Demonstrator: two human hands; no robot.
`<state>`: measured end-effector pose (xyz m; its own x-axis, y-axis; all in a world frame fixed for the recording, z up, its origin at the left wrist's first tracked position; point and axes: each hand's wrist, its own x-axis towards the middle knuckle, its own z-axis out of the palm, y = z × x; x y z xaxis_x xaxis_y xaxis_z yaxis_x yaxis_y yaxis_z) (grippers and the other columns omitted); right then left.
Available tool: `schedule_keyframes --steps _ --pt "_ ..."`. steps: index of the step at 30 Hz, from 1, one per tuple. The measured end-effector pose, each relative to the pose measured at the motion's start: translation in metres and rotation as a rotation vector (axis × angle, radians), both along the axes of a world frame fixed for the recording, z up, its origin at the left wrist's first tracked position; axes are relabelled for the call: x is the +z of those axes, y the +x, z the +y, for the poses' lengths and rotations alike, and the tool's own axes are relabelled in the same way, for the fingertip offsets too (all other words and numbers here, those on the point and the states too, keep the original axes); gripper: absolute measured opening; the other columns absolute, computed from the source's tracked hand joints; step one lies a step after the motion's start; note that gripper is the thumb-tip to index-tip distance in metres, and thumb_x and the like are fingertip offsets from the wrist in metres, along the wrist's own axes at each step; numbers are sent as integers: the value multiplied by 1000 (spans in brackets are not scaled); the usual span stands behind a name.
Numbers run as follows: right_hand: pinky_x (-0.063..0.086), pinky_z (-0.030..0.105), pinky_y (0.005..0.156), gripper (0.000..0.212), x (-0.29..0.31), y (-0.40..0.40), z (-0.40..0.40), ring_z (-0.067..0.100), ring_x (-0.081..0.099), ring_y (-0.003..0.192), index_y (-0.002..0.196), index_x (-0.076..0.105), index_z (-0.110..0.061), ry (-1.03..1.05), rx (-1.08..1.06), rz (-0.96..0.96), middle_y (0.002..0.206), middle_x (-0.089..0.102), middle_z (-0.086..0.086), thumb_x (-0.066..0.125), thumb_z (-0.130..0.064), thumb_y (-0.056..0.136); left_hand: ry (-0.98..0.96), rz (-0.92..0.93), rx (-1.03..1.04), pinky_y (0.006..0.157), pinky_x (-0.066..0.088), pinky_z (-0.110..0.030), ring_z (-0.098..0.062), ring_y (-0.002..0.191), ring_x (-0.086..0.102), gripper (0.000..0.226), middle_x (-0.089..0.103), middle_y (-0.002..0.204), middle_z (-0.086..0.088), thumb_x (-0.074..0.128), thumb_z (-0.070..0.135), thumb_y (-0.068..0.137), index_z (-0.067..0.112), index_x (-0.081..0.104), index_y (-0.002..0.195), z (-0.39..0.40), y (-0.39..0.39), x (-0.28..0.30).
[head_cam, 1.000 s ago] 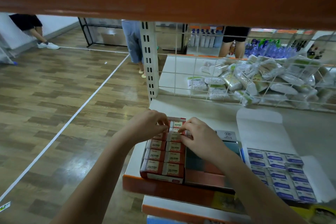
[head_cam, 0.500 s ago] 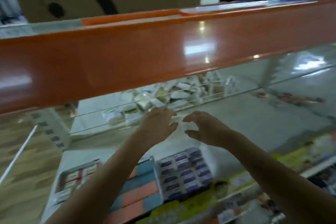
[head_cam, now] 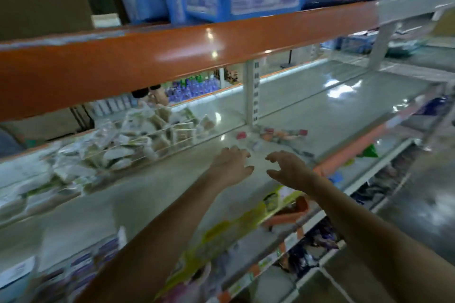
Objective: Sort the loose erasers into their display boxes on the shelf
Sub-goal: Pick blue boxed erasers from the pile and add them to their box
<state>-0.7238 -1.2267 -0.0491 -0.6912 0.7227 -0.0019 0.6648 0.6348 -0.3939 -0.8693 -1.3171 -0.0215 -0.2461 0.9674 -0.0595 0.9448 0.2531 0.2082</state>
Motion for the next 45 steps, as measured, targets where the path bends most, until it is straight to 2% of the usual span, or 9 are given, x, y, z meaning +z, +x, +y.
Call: schedule_keyframes --steps 5,12,19,22,26,32,39,43,45 --pt "33 29 98 46 -3 37 49 25 47 121 133 46 -8 -22 -27 -28 131 52 12 56 -23 90 -3 2 -16 103 37 -38 -28 127 40 49 43 140 -7 49 39 92 21 44 136 57 26 -16" --pt "38 25 90 39 -10 56 106 28 53 113 126 53 -4 -40 -103 72 125 56 16 56 -9 88 61 14 -77 90 46 -39 -30 115 52 45 51 132 -9 51 28 92 16 43 135 123 27 -25" --pt "39 32 92 43 -19 50 175 30 50 114 121 56 -10 13 -166 55 122 52 15 48 5 82 114 -20 67 92 46 -41 -28 114 52 37 55 124 -6 59 31 89 24 52 125 183 -6 -38" --pt "37 30 97 48 -21 43 198 28 48 118 123 56 -11 22 -69 15 128 49 11 45 9 81 114 -31 67 89 48 -40 -30 112 55 37 58 123 -9 59 31 89 22 54 125 200 -21 -45" --pt "31 37 108 51 -27 33 220 26 38 129 137 44 -15 30 67 -119 145 37 5 45 0 88 116 -55 9 72 43 -29 -27 98 61 24 65 104 -9 58 28 90 16 63 111 210 -31 -52" --pt "39 36 97 41 -36 28 247 25 46 114 127 54 -18 17 122 -103 124 52 7 47 -6 89 156 -207 157 76 43 -26 -20 93 58 23 63 105 -7 58 17 85 15 67 107 217 -35 -60" --pt "38 22 83 31 -42 46 261 20 53 101 117 61 -14 -42 215 92 112 54 5 59 -14 86 234 -228 233 81 48 -36 -22 93 61 26 67 102 -4 67 21 80 17 66 106 208 -19 -62" --pt "42 16 81 28 -37 57 258 12 56 92 113 63 -13 -72 244 311 101 53 -3 64 -13 84 288 -272 266 75 39 -19 -10 92 57 33 65 111 0 63 18 86 17 63 118 194 -7 -63" --pt "46 16 81 27 -35 57 252 10 57 89 112 63 -15 -148 258 377 98 52 -7 64 -12 85 326 -330 296 68 36 -12 -6 85 55 27 65 106 1 60 17 88 17 64 115 187 3 -58"
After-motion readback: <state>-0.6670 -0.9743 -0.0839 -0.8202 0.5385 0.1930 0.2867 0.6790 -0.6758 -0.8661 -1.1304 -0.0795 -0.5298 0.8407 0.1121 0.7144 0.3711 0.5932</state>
